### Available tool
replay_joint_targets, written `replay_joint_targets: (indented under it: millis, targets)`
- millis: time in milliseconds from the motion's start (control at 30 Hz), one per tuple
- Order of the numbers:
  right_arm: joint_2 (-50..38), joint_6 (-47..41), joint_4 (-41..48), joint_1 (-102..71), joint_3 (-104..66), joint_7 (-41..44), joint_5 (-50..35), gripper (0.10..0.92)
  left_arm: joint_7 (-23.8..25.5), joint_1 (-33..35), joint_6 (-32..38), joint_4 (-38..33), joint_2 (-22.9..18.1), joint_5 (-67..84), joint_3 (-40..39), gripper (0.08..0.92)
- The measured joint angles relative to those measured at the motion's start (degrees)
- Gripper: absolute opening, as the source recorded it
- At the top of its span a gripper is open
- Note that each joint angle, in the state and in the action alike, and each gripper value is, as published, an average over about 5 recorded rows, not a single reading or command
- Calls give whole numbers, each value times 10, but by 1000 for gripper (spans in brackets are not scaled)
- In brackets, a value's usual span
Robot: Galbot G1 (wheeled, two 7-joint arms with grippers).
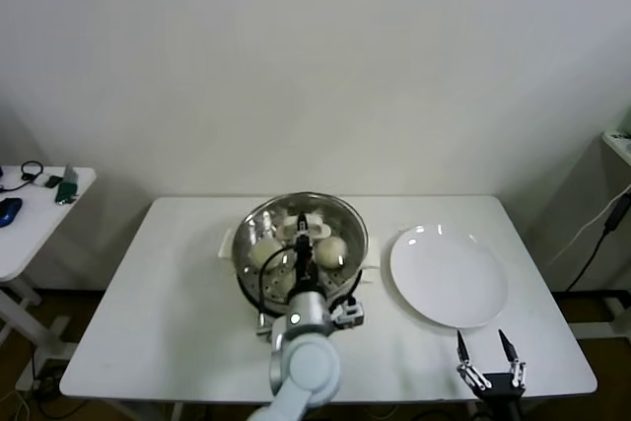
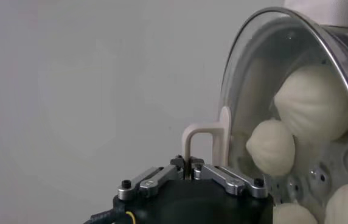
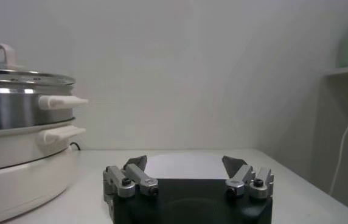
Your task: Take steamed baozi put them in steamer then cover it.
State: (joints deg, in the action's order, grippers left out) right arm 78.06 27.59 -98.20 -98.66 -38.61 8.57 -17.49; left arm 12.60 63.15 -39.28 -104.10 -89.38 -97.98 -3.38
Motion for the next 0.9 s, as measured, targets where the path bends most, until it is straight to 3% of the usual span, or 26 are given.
replay_joint_targets:
  millis: [900]
  targets:
    - [0, 13, -1, -9, -4, 1, -2, 823, -11, 3, 5, 11, 13, 1, 5, 148]
